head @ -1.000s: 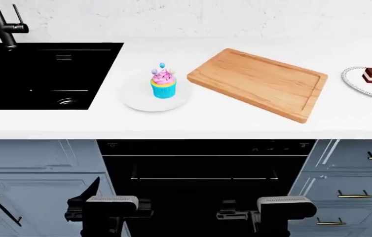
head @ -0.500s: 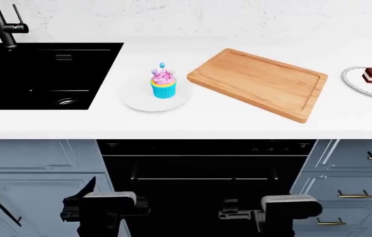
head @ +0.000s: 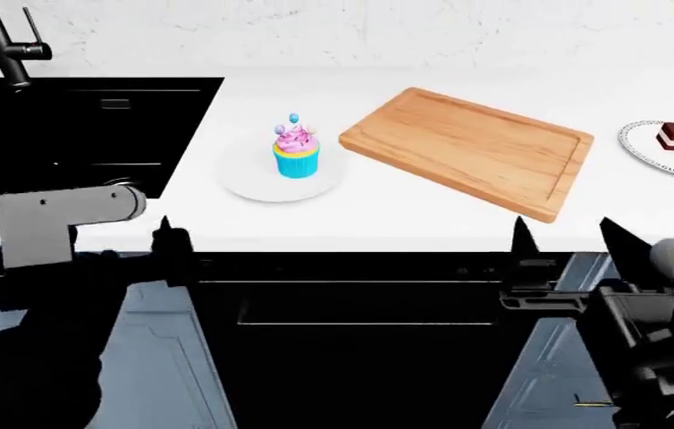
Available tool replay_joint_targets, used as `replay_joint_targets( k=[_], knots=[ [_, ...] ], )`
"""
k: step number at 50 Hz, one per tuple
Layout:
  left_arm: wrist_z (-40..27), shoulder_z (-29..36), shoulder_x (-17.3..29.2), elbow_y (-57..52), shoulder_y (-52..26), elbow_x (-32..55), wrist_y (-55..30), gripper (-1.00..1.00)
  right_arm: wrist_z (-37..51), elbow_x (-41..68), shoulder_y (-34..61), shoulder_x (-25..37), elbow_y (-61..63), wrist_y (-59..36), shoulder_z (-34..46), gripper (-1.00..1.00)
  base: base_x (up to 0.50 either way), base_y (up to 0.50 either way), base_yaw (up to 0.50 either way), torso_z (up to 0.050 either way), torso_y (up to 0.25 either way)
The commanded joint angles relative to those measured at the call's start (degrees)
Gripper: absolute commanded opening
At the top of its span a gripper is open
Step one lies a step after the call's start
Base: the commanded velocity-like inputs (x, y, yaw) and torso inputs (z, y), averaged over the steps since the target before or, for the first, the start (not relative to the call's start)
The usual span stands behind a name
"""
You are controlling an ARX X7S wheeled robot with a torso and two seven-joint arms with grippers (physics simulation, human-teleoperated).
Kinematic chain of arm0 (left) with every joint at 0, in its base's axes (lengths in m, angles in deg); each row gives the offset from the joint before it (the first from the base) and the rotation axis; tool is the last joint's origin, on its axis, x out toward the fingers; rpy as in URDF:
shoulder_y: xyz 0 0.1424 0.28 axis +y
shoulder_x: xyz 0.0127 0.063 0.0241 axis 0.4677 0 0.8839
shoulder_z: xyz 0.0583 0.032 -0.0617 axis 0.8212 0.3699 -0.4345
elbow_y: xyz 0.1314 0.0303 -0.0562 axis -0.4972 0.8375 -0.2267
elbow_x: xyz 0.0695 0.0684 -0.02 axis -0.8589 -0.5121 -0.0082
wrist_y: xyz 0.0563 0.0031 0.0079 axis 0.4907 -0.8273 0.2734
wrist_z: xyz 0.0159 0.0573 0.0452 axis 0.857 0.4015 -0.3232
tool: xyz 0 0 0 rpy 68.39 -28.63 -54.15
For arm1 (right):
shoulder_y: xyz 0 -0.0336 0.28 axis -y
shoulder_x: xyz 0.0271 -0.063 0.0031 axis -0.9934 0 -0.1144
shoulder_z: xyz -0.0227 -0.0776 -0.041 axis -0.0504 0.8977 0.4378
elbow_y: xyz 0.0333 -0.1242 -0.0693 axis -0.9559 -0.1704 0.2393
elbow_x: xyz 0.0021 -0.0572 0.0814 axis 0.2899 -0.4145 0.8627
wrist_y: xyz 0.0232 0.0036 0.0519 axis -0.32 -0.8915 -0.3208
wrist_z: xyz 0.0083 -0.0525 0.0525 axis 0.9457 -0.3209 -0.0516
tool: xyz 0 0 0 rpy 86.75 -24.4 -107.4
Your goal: Move the dessert items from the plate to the tray.
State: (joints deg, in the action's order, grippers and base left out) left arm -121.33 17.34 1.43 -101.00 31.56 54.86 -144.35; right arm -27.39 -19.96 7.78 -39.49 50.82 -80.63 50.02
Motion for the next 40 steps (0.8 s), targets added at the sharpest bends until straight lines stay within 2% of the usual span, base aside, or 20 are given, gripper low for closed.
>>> replay_joint_targets(
  k=[1,5,11,13,15,27,33,40],
  knots=[
    [-33.93,0.6,17.2,3.26,-18.09,59.57,-3.99,1.0,27.55,48.24,18.4,16.71,3.7,-17.39,-13.37,1.0,0.0,0.0,0.0,0.0,0.0],
    [-35.06,2.06,19.99,3.08,-20.6,64.5,-1.21,1.0,33.96,55.89,21.78,22.54,1.63,-13.44,-12.1,1.0,0.0,0.0,0.0,0.0,0.0],
    [-35.5,3.41,23.97,4.2,-24.17,69.33,1.37,1.0,39.11,63.23,28.87,31.07,-1.85,-8.99,-7.83,1.0,0.0,0.0,0.0,0.0,0.0],
    [-36.32,6.81,27.91,8.32,-31.98,73.2,2.87,1.0,42.47,69.0,39.05,38.54,-5.89,-5.26,1.1,1.0,0.0,-0.5,0.0,0.0,0.0],
    [-36.51,8.4,29.45,10.1,-35.44,74.6,3.32,1.0,43.41,70.89,44.15,41.11,-7.61,-4.33,5.6,1.0,0.0,-0.5,0.0,0.0,0.0],
    [-36.17,10.63,31.24,11.36,-39.18,75.49,4.58,1.0,43.87,72.17,50.19,43.37,-9.09,-4.17,10.66,1.0,0.0,-0.5,0.0,0.0,0.0],
    [-35.67,10.81,31.53,11.78,-39.04,75.92,5.62,1.0,43.93,72.03,47.09,43.68,-8.61,-4.23,7.86,1.0,0.0,-0.5,0.0,0.0,0.0],
    [-35.34,11.27,31.93,11.54,-38.99,75.55,5.93,1.0,43.94,71.65,46.86,43.38,-8.52,-4.26,8.46,1.0,0.0,-0.47,0.0,0.0,0.0]
  ],
)
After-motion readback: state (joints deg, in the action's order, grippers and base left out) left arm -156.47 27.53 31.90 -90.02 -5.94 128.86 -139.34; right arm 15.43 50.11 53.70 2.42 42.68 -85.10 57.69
